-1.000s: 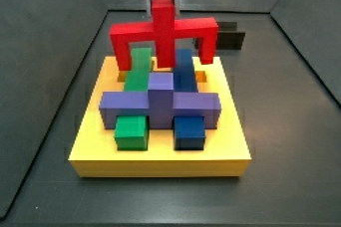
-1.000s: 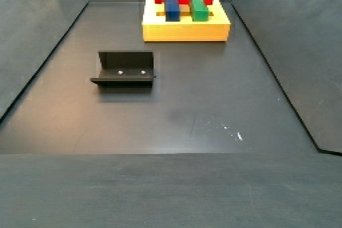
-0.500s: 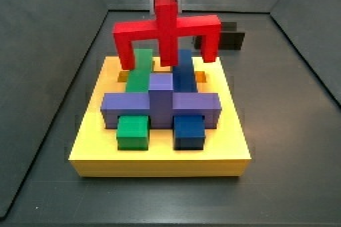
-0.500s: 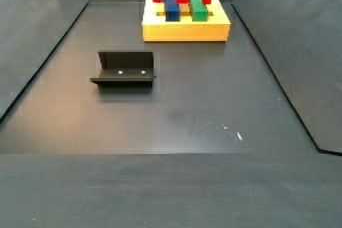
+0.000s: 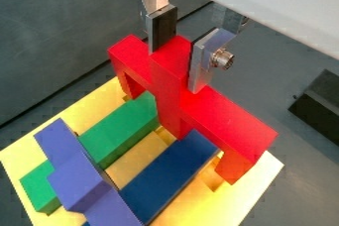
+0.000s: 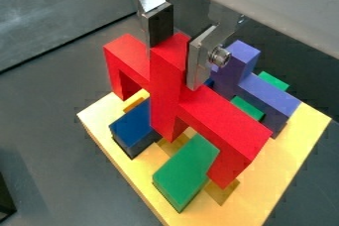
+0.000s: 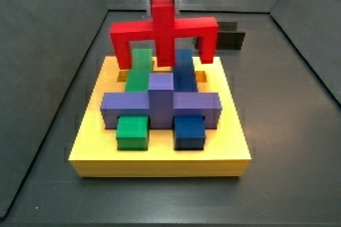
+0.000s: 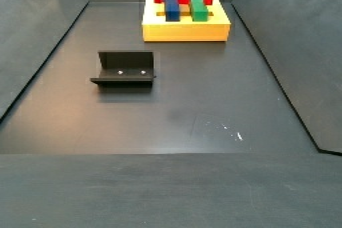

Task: Pick up the red object. Move up. Move to above the board. Insert the red object.
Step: Insert the red object.

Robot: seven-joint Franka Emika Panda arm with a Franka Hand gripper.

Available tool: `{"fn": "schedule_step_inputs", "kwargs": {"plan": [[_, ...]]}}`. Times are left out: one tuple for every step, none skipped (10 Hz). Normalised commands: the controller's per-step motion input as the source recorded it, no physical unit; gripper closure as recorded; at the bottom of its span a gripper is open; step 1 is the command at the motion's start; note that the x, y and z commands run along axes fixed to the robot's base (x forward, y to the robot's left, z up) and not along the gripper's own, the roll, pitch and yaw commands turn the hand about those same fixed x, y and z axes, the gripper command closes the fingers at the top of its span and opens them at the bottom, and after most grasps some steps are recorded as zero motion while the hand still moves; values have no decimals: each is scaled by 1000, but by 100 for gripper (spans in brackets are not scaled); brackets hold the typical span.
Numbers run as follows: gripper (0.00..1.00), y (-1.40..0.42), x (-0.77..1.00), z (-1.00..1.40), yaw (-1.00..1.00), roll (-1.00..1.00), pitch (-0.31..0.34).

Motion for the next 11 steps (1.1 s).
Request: {"fn": "schedule_step_inputs", "kwargs": {"plan": [[100, 6, -191, 0, -69, 51, 0], [100, 0, -23, 0, -9, 1, 0], [100, 0, 54, -20, 0, 0, 0], [100, 0, 140, -71, 0, 0, 0], [100, 0, 197, -91, 0, 0, 0], [100, 0, 77, -111, 0, 6, 1], [100, 0, 89, -97, 0, 0, 1], [100, 0, 77, -131, 0, 13, 3], [100, 9, 0, -160, -57, 21, 4], [100, 11, 0, -194, -63, 4, 0], [100, 0, 0, -229, -74, 0, 0]]}}
